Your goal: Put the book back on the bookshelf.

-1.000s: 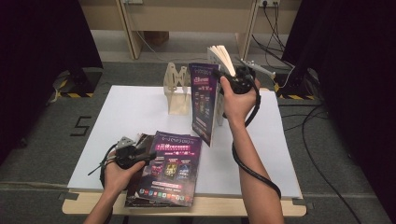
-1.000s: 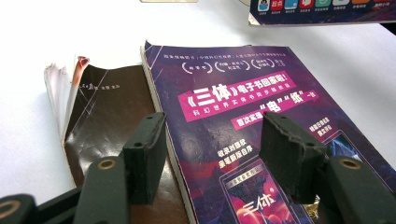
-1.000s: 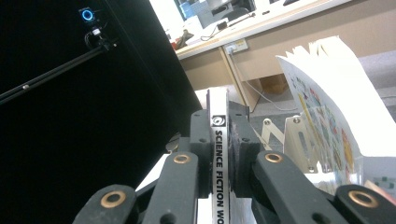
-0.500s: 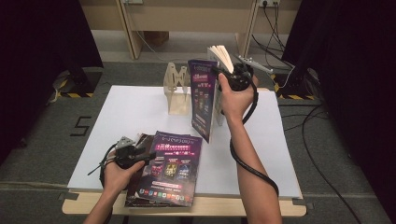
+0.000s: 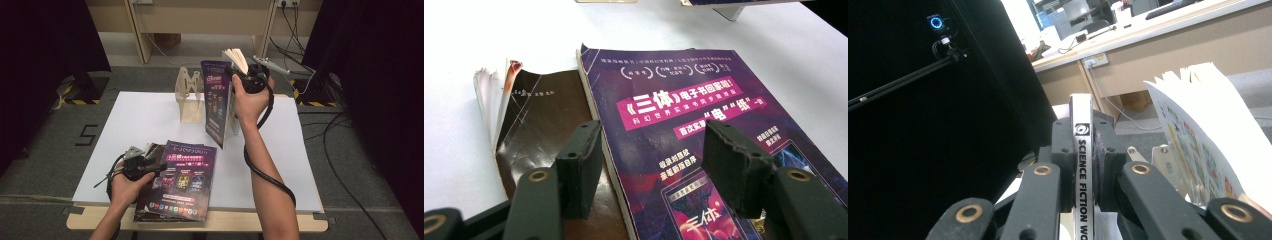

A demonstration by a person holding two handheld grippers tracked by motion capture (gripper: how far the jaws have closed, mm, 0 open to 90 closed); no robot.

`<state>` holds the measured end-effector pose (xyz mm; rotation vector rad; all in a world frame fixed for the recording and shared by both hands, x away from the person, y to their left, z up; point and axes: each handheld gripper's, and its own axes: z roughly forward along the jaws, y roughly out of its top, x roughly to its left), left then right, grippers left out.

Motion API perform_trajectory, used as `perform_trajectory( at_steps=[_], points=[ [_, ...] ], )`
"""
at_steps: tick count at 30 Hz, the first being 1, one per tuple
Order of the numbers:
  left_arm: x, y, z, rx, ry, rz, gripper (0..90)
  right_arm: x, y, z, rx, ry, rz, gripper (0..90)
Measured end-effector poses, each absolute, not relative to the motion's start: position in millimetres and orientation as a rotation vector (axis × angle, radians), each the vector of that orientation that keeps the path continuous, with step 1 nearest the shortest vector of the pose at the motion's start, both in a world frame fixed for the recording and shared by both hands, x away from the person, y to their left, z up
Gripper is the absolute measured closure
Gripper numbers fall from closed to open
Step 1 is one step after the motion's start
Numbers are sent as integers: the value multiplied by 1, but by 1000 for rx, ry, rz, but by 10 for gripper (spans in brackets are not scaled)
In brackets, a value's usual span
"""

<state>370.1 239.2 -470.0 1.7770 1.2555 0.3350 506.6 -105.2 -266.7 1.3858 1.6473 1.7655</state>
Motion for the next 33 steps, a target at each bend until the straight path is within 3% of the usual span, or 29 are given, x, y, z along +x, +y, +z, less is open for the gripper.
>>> perform_trajectory(
  at_steps=[33],
  points=[
    [371, 241, -471, 1777, 1262, 336, 406, 530, -86, -266, 1338, 1632, 1681, 832]
  ],
)
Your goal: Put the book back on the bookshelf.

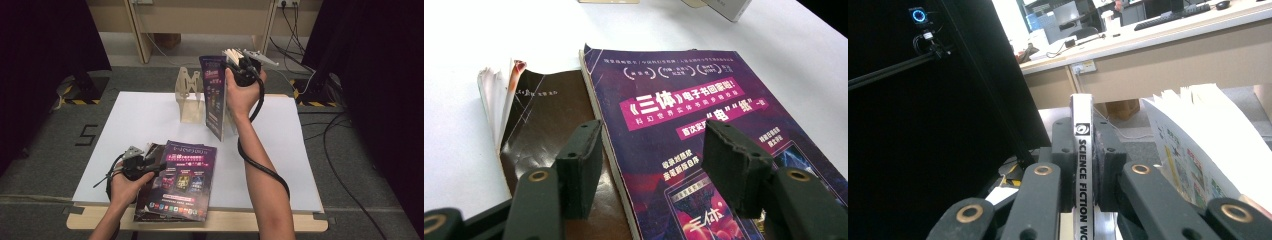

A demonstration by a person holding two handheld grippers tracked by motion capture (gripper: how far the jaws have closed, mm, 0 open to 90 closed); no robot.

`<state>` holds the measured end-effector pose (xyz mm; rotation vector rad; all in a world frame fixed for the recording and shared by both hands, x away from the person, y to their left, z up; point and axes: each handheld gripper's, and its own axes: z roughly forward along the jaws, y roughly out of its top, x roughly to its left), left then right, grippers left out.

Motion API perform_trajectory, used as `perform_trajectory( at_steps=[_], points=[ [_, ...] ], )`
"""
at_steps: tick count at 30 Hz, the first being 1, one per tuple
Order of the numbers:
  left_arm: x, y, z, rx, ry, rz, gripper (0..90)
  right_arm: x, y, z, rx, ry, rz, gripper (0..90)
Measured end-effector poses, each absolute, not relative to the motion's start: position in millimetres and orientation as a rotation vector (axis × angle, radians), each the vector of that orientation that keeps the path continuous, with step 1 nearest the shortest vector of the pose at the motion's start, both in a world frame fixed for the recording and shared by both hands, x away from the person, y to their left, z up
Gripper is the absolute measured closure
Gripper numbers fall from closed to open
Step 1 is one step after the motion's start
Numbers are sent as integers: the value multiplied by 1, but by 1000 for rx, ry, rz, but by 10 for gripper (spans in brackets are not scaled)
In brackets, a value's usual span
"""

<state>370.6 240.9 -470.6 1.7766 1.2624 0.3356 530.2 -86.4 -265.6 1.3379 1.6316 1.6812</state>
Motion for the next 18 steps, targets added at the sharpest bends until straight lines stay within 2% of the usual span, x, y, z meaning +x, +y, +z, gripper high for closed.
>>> perform_trajectory(
  at_steps=[18],
  points=[
    [371, 243, -471, 1769, 1266, 336, 407, 543, -78, -266, 1331, 1623, 1655, 833]
  ],
)
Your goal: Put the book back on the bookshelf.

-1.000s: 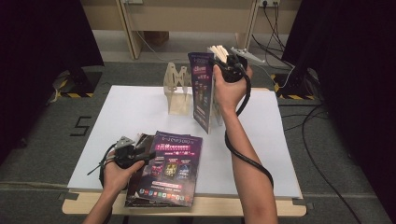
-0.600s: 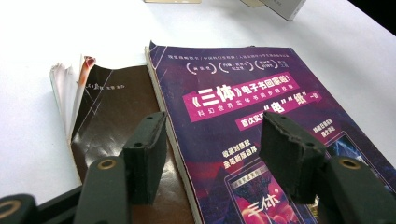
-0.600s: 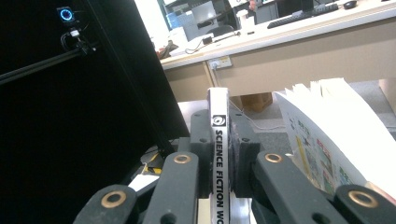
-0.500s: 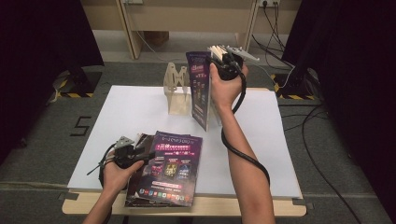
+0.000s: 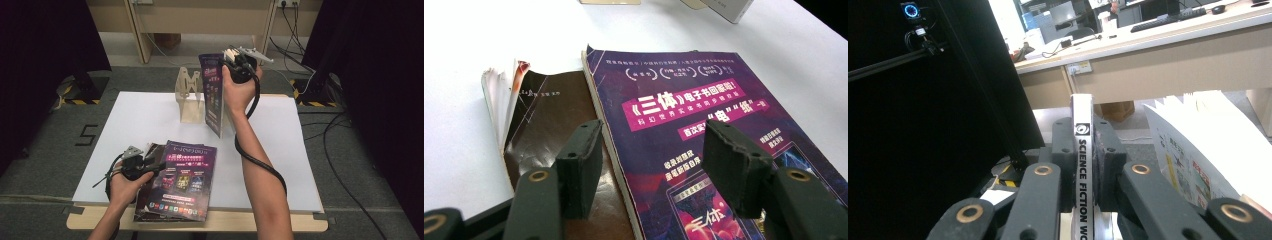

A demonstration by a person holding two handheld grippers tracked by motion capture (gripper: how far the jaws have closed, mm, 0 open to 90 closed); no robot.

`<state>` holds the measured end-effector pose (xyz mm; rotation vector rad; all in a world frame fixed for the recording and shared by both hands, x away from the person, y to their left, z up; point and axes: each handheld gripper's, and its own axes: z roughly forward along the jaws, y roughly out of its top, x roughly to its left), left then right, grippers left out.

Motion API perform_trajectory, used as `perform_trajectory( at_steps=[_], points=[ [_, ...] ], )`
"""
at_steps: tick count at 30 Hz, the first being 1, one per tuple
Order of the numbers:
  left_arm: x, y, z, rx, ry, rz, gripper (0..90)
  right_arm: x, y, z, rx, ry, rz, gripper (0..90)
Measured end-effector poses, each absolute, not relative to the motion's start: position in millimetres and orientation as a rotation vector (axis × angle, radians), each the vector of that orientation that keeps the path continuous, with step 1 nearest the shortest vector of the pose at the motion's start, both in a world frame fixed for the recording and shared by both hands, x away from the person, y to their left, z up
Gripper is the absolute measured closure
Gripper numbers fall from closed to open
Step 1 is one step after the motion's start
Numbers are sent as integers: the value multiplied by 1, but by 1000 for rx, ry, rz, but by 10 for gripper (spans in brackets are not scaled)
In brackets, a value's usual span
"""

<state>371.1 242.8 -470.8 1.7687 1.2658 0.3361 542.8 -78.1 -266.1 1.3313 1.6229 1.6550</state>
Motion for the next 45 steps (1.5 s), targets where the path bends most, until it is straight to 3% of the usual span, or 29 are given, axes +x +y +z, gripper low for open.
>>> perform_trajectory(
  at_steps=[38, 45],
  points=[
    [372, 246, -473, 1768, 1274, 331, 412, 577, -53, -280, 1298, 1616, 1529, 833],
    [372, 246, -474, 1770, 1273, 330, 412, 567, -53, -282, 1255, 1630, 1490, 831]
  ],
)
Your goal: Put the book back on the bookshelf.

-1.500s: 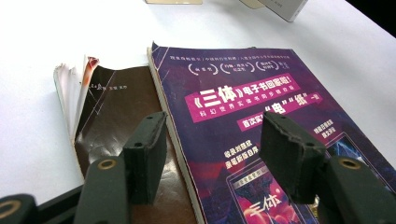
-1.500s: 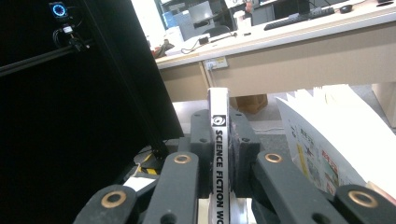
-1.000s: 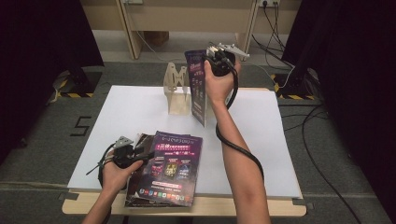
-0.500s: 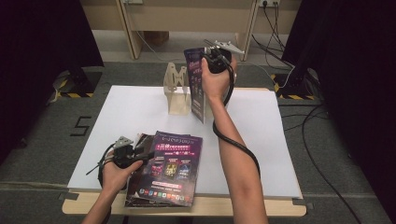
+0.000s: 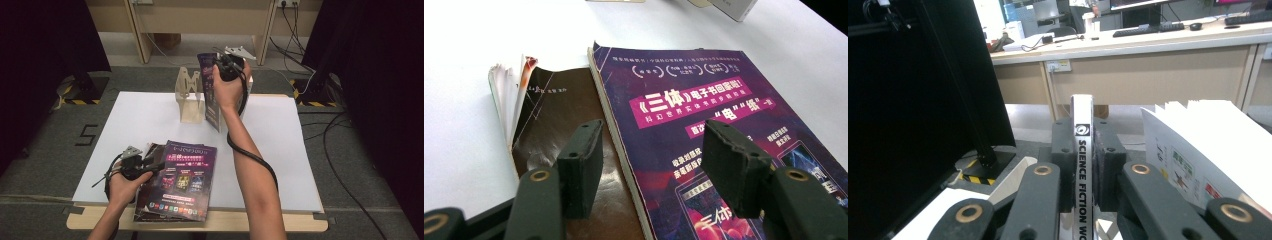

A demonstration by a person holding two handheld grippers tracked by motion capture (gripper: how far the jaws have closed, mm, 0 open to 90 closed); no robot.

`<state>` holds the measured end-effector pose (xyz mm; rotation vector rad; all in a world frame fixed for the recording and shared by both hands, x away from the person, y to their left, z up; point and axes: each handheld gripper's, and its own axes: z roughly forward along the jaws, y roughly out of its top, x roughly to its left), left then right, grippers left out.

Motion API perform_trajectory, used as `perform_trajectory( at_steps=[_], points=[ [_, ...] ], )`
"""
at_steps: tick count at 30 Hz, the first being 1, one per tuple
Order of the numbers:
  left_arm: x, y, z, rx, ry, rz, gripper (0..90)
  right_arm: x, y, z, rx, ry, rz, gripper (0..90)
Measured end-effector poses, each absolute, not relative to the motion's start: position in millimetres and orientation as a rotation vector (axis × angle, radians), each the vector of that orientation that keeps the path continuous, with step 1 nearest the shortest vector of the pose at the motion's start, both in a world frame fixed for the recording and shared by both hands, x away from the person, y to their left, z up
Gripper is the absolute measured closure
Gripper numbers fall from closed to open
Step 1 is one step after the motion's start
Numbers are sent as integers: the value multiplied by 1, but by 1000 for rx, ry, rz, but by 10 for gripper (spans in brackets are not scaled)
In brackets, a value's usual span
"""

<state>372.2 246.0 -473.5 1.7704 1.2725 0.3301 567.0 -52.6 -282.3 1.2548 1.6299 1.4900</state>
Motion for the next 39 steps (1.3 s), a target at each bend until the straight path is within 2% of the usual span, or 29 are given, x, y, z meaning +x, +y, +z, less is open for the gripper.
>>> perform_trajectory(
  at_steps=[19, 29, 39],
  points=[
    [370, 241, -472, 1773, 1264, 331, 413, 483, -87, -301, 1183, 1721, 1461, 806],
    [370, 240, -473, 1777, 1263, 328, 413, 464, -97, -309, 1168, 1732, 1423, 795],
    [370, 239, -472, 1775, 1261, 322, 412, 465, -98, -307, 1214, 1738, 1383, 757]
  ],
)
